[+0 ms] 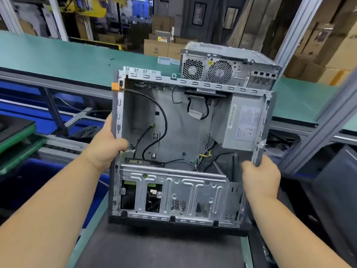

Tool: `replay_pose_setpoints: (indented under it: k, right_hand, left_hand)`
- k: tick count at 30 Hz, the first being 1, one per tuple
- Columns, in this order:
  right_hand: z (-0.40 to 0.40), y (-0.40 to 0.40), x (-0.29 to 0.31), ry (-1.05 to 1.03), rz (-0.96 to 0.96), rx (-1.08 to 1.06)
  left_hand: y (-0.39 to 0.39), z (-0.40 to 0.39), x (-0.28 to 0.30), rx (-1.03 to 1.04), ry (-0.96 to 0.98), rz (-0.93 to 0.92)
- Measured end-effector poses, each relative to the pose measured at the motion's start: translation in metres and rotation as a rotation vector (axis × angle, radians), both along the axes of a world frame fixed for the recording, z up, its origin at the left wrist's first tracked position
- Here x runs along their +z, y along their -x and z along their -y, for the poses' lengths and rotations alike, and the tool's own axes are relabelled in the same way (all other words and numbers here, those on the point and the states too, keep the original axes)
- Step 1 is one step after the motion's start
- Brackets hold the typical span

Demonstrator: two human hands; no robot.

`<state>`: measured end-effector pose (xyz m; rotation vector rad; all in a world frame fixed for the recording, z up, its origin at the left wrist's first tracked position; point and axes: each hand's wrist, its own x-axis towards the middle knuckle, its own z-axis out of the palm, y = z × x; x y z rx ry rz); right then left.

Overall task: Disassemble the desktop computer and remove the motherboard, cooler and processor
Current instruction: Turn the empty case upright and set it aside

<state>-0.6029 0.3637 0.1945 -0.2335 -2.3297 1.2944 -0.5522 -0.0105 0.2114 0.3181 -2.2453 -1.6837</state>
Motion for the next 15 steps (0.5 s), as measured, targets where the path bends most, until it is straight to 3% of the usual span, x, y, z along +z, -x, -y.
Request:
replay_pose_setpoints:
  k: [5, 11, 15]
  right_hand:
    - [-0.002, -0.015, -0.003, 0.001, 0.038, 0.000]
    - [-0.004, -0.031, -0.004, 0.088, 0.176, 0.090]
    - [-0.006, -0.039, 0.001, 0.090, 0.270, 0.108]
  left_hand:
    - [-0.012, -0.002, -0.006, 0.014, -0.001, 0.024]
    - [-0.033, -0.021, -0.023, 0.122, -0.204, 0.079]
    - [-0.050, -0.033, -0.039, 0.193, -0.237, 0.142]
